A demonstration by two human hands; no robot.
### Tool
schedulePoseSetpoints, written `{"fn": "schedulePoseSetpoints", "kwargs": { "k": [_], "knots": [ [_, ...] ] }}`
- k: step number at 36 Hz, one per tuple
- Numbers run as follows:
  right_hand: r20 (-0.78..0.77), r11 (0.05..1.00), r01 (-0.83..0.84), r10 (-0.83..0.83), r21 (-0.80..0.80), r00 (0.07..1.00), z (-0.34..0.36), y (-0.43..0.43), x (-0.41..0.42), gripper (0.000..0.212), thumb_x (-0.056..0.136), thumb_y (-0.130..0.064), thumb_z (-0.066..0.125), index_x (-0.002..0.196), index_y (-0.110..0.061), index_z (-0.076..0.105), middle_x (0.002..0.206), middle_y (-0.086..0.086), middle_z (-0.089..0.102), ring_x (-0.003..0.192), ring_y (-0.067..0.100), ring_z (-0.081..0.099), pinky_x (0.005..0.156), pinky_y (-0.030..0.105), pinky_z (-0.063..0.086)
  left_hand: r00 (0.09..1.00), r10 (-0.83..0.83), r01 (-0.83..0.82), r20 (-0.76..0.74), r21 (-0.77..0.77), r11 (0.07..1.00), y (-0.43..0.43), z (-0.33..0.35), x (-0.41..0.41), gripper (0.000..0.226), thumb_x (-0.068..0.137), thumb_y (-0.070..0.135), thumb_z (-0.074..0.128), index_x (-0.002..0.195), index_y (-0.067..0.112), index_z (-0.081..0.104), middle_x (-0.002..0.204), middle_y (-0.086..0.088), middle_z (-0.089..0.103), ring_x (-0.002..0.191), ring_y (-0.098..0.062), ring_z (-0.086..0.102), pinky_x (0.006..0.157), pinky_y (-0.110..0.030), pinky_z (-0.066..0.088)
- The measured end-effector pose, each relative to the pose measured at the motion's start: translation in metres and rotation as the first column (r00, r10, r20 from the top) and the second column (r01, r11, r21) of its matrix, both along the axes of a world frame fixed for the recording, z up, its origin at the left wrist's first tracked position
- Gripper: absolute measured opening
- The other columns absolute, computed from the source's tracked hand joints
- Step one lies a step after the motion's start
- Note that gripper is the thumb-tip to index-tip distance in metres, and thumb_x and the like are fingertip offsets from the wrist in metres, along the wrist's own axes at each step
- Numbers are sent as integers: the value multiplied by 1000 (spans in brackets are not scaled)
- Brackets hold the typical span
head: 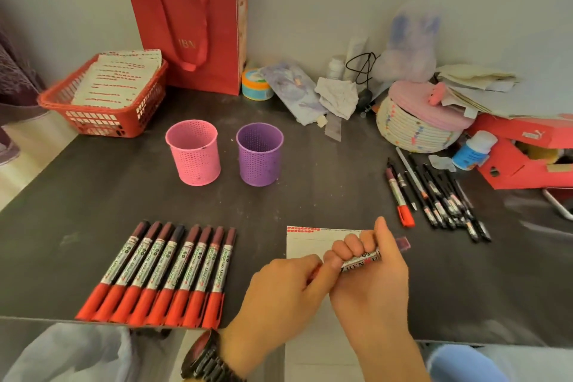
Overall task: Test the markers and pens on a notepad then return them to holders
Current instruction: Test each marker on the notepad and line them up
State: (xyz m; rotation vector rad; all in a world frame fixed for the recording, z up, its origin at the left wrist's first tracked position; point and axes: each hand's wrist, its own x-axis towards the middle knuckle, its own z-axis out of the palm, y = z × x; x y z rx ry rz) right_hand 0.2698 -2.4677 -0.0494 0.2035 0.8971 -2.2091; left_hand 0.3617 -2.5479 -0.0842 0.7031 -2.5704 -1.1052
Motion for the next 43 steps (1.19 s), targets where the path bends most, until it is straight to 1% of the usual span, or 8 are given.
{"fn": "schedulePoseSetpoints", "kwargs": {
  "k": [8, 14, 23, 25, 28, 31, 36, 43],
  "knots": [
    [106, 993, -107, 101, 58, 989, 1, -4, -12, 52, 85, -28, 59, 45, -22, 25, 44, -6, 19, 35, 11, 16, 37, 25, 20, 996, -5, 38, 86, -382, 923, 8, -4, 13, 64, 86, 78, -1, 66, 28, 34, 60, 6, 54, 52, -15, 39, 46, -28, 26],
    [7, 970, -242, 242, -10, 970, 0, -1, -18, 53, 82, -29, 62, 44, -24, 25, 41, -8, 20, 31, 9, 18, 36, 24, 23, 993, -42, 85, 109, -428, 900, 11, 4, 14, 75, 80, 79, -18, 71, 28, 35, 57, 5, 46, 54, -17, 42, 49, -31, 26],
    [-136, 881, -396, 373, -259, 918, -8, 9, -45, 58, 81, -33, 74, 47, -25, 29, 42, -11, 22, 37, 8, 11, 36, 19, 16, 968, -131, 178, 215, -216, 960, 10, 19, 11, 73, 79, 83, -2, 67, 25, 40, 56, 4, 43, 60, -17, 46, 56, -32, 32],
    [-121, 912, -264, 237, -315, 964, -5, 24, -78, 54, 95, -37, 55, 52, -27, 24, 46, -9, 18, 38, 6, 11, 39, 16, 10, 954, -199, 204, 225, 2, 979, 5, 18, 27, 67, 81, 86, 13, 68, 30, 47, 59, 8, 51, 61, -10, 47, 57, -31, 34],
    [-89, 952, -45, 18, -302, 996, 0, 55, -129, 55, 102, -40, 43, 53, -27, 23, 45, -7, 20, 37, 9, 18, 39, 19, 20, 985, -39, 17, 167, 129, 991, -9, 11, 54, 70, 74, 91, 17, 75, 32, 52, 63, 12, 55, 61, -8, 48, 62, -30, 43],
    [-128, 966, -140, 114, -218, 985, -8, 48, -136, 54, 103, -46, 45, 54, -26, 33, 51, -12, 26, 41, 5, 29, 46, 20, 29, 993, 117, -117, 12, 217, 969, -14, 5, 48, 69, 78, 89, 23, 74, 26, 49, 56, 6, 49, 54, -8, 42, 58, -34, 40],
    [-211, 967, -169, 209, 192, 955, -19, 15, -109, 56, 94, -62, 47, 64, -18, 60, 69, 1, 56, 65, 16, 55, 68, 32, 44, 981, 192, -192, -40, 12, 981, -16, -14, 6, 40, 80, 80, 45, 81, 40, 42, 75, 21, 50, 73, -1, 50, 62, -24, 42],
    [-396, 872, -150, 358, 467, 846, -28, -6, -94, 79, 84, -82, 35, 86, -15, 77, 65, 8, 64, 51, 16, 57, 46, 27, 48, 968, 246, -252, -56, -219, 943, -29, -42, -21, 27, 85, 46, 66, 102, 33, 49, 98, 20, 49, 95, -2, 42, 84, -21, 32]
  ]
}}
